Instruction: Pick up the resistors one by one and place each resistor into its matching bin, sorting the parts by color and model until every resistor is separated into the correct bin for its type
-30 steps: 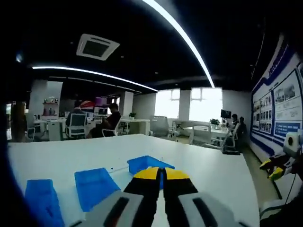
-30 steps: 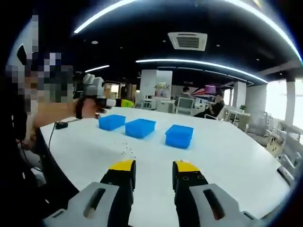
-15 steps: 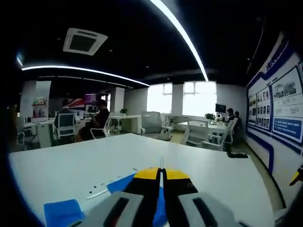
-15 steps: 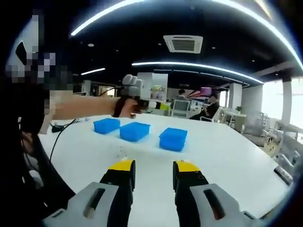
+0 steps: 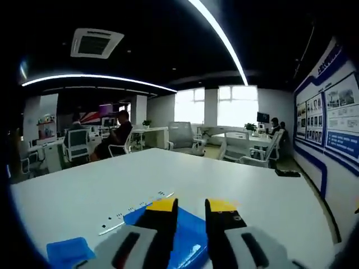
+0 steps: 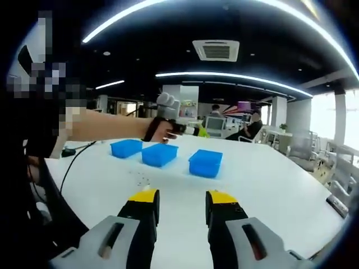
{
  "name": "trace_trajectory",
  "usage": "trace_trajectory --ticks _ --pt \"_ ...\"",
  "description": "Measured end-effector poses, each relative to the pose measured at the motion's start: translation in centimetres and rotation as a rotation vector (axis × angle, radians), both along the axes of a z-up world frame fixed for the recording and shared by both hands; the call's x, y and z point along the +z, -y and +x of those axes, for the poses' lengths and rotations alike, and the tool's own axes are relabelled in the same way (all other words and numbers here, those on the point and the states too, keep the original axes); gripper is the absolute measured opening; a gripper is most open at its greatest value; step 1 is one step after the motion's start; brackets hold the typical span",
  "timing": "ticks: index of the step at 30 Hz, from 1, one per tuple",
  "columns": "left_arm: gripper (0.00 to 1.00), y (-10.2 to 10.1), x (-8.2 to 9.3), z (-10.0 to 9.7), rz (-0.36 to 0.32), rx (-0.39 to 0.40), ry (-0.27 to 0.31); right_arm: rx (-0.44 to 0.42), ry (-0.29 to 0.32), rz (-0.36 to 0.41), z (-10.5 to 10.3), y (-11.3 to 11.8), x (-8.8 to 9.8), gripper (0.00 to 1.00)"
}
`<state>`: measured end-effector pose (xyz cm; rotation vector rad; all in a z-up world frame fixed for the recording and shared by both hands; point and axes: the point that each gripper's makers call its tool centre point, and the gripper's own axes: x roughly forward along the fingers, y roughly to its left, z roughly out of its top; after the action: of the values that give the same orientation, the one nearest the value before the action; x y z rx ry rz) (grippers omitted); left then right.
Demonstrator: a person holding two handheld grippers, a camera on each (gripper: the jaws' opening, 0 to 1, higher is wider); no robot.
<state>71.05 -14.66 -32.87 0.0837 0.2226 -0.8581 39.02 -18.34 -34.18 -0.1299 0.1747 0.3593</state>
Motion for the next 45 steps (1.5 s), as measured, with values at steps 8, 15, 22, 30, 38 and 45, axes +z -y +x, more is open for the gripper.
trace_trajectory --ticks 8,15,22,30,38,45 --pt "0.45 -2.9 0.2 -2.1 -0.026 0.001 -0.010 0.026 -0.002 0.001 0.3 -0.8 -0.1 0.36" --pt "0.46 -8.4 0.2 -6.3 -0.043 0.012 -0.011 0.148 -0.033 -0.003 0.6 -3.3 -1.2 0.39" --pt "0.46 -15.9 -1.5 -11.4 -0.012 0.052 -0.006 0.286 -0.051 -0.040 0.8 -5.8 -2.0 0.40" --pt "0.46 -22.5 -3.6 -16.9 -0.023 0.110 -0.053 0.399 -0.081 -0.097 0.6 -8.2 -3.3 0.40" --pt "0.47 -26.5 -7.6 -22.1 0.091 0.066 -0.147 0.443 -0.100 -0.113 -0.1 -9.1 -3.8 0.40" --pt "0.46 -27.9 -7.6 -22.4 0.112 0.040 -0.175 0.447 -0.122 -0.112 -0.3 -9.1 -4.3 0.40"
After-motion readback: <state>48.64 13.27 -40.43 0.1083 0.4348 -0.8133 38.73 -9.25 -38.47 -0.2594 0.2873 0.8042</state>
